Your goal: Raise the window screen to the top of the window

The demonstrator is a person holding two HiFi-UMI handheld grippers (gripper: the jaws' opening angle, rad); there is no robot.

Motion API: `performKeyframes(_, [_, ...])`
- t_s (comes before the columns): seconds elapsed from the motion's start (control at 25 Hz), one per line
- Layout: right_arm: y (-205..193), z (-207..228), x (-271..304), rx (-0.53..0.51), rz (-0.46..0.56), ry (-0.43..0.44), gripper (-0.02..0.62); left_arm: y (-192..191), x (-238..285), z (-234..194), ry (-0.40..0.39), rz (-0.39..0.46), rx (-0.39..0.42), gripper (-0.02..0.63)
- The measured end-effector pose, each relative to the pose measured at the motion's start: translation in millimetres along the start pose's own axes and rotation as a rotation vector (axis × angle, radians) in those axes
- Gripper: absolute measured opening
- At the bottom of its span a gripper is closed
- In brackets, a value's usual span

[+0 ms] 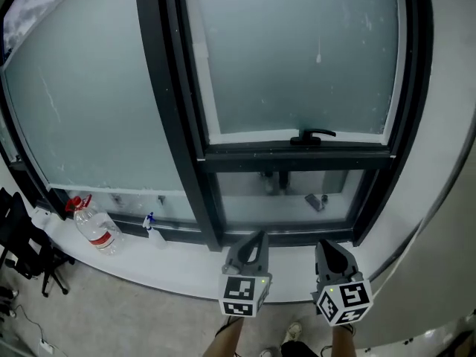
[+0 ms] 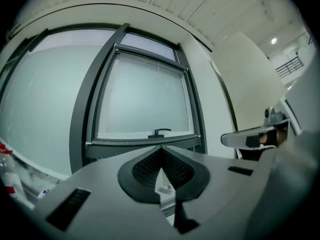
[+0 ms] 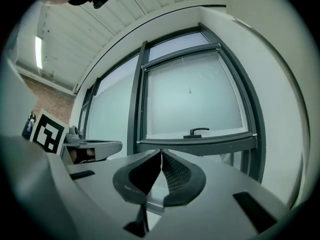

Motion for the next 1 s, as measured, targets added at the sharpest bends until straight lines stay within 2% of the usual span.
performKeyframes(0.2, [3.5, -13.7, -30.1, 0.001, 0.007, -0.029, 0.011, 5.3, -31.5, 8.2, -0.003, 0.011, -0.016, 0.003])
performKeyframes(0.32, [3.8, -21.0, -43.7, -0.005, 0.002, -0.031, 0.011, 10.7, -45.6, 18.0, -0.039, 0.016, -0.029, 0.003])
performKeyframes(0.48, [-6.1, -27.2, -62.7, 0.002, -0.022, -0.030, 0.011, 12.5, -68.9, 40.9, -0.087, 0.008, 0.034, 0.003])
performKeyframes(0.64, [-16.2, -37.0, -87.0, 0.001, -0.044, -0.004, 0.011, 8.1, -98.9, 62.4, -0.092, -0.001, 0.049, 0.003])
performKeyframes(0.84, [-13.5, -45.4, -145.4, -0.012, -0.046, 0.024, 0.011, 1.8, -153.1, 91.4, -0.029, -0.038, 0.092, 0.003])
performKeyframes(1.0, [-14.7, -52.2, -188.8, 0.032, -0.033, 0.030, 0.011, 16.9, -181.8, 103.1, 0.055, -0.034, 0.016, 0.003])
Point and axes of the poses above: the fingertips, and each gripper's own axes: x forward along the fingers, z to its right, y out of its top, the point moved 3 cm from there along -x, backward along the fingers, and after that the axes turned 8 degrees about x, right-handed, at the moved point
